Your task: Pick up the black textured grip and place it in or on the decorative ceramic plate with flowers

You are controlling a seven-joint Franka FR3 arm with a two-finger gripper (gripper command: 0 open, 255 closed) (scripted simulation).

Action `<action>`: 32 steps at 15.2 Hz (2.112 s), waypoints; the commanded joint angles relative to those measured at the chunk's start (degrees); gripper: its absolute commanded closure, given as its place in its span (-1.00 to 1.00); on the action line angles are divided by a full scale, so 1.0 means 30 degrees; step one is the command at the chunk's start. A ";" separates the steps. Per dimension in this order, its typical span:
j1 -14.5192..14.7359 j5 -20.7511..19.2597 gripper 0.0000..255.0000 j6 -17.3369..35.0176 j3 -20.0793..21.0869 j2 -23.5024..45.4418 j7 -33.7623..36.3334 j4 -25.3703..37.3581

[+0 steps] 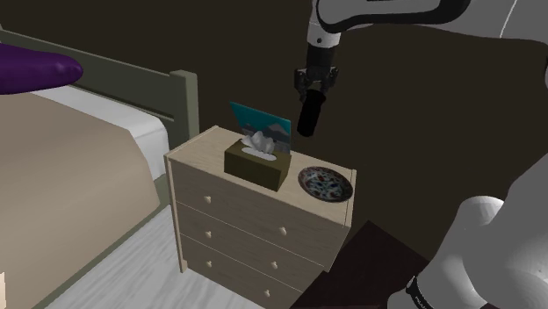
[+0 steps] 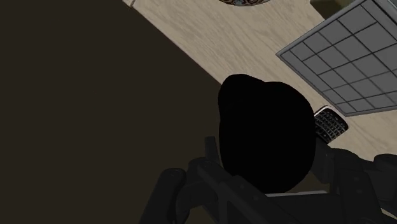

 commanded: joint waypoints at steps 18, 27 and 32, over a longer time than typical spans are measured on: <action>0.1020 -0.0504 1.00 -0.3300 0.3291 -0.9503 0.3987 -0.6933; 0.1002 -0.0638 1.00 -0.1159 0.3144 -1.0063 0.4365 -0.9663; 0.0983 -0.0735 1.00 0.0051 0.3053 -1.0239 0.4573 -1.1064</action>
